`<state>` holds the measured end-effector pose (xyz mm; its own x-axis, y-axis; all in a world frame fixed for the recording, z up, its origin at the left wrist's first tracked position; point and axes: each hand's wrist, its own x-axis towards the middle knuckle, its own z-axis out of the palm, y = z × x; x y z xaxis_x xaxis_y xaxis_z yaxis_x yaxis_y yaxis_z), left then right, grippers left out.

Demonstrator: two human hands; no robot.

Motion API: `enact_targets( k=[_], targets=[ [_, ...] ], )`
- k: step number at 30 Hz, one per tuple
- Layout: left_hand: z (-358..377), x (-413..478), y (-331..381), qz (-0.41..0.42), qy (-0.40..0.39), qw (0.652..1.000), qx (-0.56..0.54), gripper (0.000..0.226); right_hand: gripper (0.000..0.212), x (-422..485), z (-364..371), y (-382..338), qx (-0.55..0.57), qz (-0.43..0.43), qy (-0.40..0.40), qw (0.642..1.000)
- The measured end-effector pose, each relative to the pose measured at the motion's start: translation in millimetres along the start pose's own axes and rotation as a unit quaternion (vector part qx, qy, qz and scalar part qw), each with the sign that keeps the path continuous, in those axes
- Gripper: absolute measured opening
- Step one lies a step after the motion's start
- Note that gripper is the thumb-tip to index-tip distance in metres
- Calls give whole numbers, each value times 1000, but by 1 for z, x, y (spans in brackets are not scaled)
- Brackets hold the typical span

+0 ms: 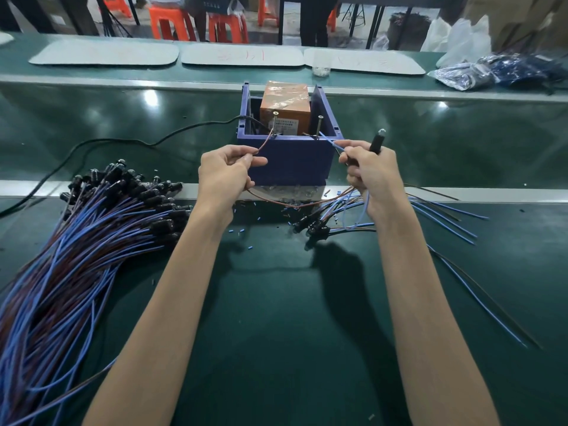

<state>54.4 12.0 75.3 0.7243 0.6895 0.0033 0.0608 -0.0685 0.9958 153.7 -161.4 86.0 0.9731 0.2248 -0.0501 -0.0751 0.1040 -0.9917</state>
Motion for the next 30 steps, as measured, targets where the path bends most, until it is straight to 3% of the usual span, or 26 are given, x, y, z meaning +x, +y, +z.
enact_targets(
  k=[30],
  targets=[
    [-6, 0, 2, 11, -33, 999, 37, 23, 29, 0, -3, 1, -9, -5, -15, 1000]
  ],
)
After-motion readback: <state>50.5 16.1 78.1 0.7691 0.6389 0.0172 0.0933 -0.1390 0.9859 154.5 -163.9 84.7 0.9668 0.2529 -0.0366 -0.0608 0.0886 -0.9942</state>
